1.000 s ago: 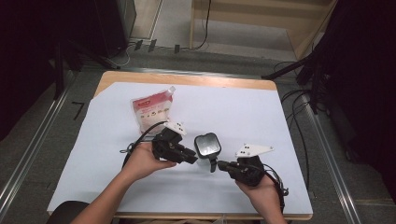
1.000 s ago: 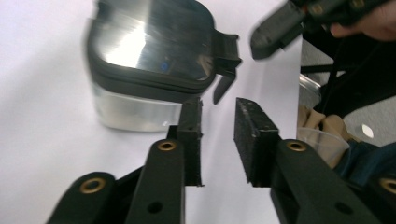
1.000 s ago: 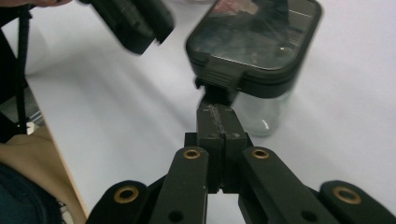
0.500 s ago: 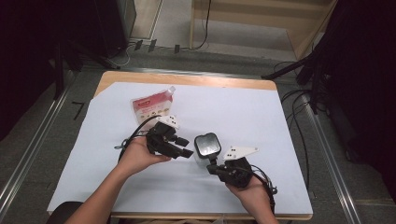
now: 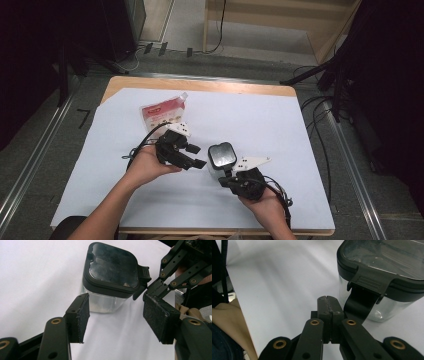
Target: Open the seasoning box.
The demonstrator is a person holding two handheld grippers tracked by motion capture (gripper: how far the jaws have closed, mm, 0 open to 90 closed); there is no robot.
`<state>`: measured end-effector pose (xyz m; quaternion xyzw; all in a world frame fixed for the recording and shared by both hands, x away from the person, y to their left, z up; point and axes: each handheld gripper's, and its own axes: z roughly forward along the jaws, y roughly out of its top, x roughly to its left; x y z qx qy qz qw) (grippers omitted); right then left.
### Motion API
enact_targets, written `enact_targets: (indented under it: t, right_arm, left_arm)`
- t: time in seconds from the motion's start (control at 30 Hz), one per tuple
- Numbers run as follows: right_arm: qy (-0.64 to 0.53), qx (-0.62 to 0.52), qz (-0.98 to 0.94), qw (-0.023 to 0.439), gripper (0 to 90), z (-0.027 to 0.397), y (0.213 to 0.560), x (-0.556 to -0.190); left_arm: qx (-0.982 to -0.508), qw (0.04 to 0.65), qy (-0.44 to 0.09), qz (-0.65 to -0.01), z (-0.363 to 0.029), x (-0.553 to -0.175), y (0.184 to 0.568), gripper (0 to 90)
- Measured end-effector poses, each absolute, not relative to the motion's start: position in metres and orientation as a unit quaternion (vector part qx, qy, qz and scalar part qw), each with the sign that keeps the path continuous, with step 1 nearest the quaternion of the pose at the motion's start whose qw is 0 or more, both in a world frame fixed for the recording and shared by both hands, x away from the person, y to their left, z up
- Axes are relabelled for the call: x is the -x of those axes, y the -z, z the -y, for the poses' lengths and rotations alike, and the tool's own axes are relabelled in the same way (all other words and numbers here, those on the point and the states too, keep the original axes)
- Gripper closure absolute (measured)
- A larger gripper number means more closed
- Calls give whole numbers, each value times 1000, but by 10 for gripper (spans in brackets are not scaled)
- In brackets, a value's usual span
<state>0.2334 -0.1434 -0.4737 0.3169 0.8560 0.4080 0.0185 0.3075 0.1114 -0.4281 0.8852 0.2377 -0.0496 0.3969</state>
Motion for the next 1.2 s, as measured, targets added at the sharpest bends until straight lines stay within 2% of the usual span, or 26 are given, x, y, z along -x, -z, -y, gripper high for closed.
enact_targets:
  t: [1.2]
  right_arm:
    - [-393, -380, -836, 45, 900, 187, 471, -257]
  left_arm:
    - [-891, 396, 28, -223, -108, -307, 431, 350]
